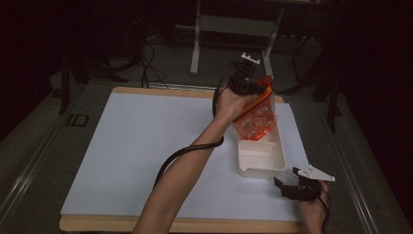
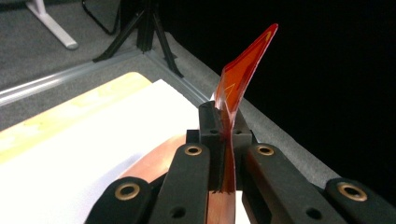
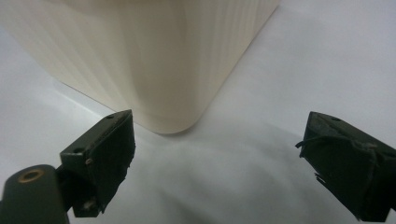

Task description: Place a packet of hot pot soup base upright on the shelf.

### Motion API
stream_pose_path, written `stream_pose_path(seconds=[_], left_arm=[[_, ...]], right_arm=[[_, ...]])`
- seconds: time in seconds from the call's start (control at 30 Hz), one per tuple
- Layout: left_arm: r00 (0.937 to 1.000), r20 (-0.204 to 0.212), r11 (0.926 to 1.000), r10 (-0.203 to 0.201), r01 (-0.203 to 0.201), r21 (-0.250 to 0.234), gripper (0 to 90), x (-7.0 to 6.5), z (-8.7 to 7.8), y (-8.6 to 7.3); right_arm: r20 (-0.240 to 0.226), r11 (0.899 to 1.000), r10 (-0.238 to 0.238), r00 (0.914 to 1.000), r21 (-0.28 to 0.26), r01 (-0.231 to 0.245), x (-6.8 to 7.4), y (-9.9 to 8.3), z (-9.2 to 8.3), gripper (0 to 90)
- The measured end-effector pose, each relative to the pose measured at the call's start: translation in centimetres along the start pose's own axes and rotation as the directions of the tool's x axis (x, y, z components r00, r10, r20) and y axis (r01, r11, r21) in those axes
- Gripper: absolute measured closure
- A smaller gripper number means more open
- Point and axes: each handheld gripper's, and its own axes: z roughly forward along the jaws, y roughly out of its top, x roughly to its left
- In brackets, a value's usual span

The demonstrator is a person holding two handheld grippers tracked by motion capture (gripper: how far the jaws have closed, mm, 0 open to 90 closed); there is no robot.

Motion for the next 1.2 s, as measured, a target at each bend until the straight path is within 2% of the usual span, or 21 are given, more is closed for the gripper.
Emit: stream_pose_path(seconds=[0.17,0.37,0.7,0.8,0.97,1.2], left_arm=[[0.9997,-0.013,0.9996,-0.020,0.019,-0.019,89.6,-0.1,0.4,-0.3],[0.9998,-0.021,0.9996,0.000,-0.001,-0.030,89.2,-0.5,1.4,-0.7],[0.9965,-0.047,0.9973,0.069,-0.067,0.027,89.7,-1.5,4.5,-1.4],[0.9937,-0.057,0.9948,0.096,-0.094,0.039,89.7,-1.8,4.9,-1.2],[0.9917,-0.076,0.9939,0.104,-0.100,0.046,89.9,-1.8,5.2,-0.9],[0.9899,-0.077,0.9907,0.119,-0.113,0.076,90.0,-1.9,5.8,-0.5]], right_arm=[[0.000,1.000,-0.001,1.0000,0.000,0.001,0.0,0.0,0.0,9.7],[0.000,1.000,-0.007,1.0000,0.002,0.007,0.1,0.0,0.0,9.6],[-0.007,1.000,-0.011,0.9999,0.002,0.011,0.2,0.0,0.0,9.7],[-0.010,1.000,-0.013,0.9999,0.002,0.013,0.2,-0.1,0.0,9.7],[-0.013,1.000,-0.015,0.9998,0.003,0.015,0.2,-0.1,-0.1,9.7],[-0.012,1.000,-0.016,0.9998,0.005,0.016,0.3,-0.1,0.0,9.7]])
